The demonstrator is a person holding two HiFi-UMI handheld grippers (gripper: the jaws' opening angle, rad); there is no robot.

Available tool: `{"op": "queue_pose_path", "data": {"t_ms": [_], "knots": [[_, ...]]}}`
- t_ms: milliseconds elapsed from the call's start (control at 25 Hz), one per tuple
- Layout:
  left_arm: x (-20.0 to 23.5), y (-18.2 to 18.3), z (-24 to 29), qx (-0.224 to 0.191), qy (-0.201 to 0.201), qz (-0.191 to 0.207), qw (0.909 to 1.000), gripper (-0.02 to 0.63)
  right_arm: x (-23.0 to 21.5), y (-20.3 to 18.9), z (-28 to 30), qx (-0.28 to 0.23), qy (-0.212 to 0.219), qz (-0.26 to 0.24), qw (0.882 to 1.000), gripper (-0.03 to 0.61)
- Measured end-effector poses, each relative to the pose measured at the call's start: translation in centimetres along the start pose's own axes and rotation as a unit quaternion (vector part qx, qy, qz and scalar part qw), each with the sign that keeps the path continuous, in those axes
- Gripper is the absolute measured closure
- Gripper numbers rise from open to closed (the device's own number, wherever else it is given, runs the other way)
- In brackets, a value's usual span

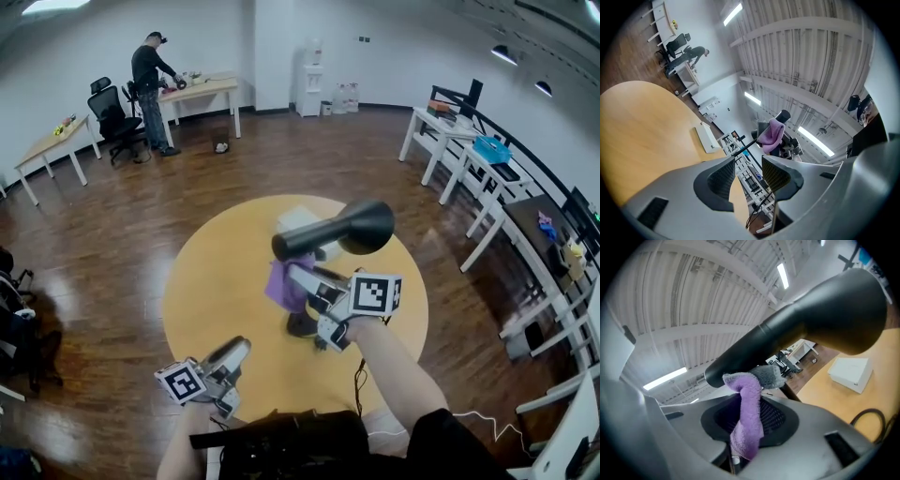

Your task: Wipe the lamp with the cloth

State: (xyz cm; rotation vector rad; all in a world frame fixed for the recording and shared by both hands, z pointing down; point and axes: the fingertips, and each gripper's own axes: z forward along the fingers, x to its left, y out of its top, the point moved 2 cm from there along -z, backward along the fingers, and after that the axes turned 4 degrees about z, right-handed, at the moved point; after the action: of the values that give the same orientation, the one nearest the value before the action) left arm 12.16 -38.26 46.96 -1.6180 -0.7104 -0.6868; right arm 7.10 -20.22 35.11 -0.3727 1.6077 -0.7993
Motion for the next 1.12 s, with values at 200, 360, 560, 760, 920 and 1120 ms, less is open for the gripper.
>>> {"op": "queue_pose_path", "data": {"t_ms": [200, 360, 560, 760, 920, 1120], "knots": [[0.2, 0.7, -0.8, -0.006, -0.001, 0.0, 1.0, 0.439, 1.1, -0.1, 1.9, 0.008, -0.012, -0.036, 0.999, 0.479], [0.2, 0.9, -0.9, -0.006, 0.002, 0.002, 1.0, 0.439, 1.8, -0.2, 2.0, 0.016, -0.012, -0.056, 0.998, 0.479], [0.3, 0.8, -1.1, -0.007, -0.005, -0.002, 1.0, 0.439, 3.7, -2.8, 3.1, 0.067, -0.002, -0.141, 0.988, 0.479], [0.0, 0.2, -0.5, 0.003, -0.012, -0.002, 0.9999, 0.439, 3.9, -3.5, 1.2, 0.081, -0.014, -0.198, 0.977, 0.479], [0.1, 0.2, -0.1, 0.01, -0.008, -0.003, 0.9999, 0.439, 3.1, -1.8, -2.6, 0.083, -0.058, -0.254, 0.962, 0.479], [0.0, -0.3, 1.1, 0.018, -0.017, -0.003, 0.9997, 0.439, 4.3, 4.4, -7.6, 0.027, -0.107, -0.345, 0.932, 0.479]]}}
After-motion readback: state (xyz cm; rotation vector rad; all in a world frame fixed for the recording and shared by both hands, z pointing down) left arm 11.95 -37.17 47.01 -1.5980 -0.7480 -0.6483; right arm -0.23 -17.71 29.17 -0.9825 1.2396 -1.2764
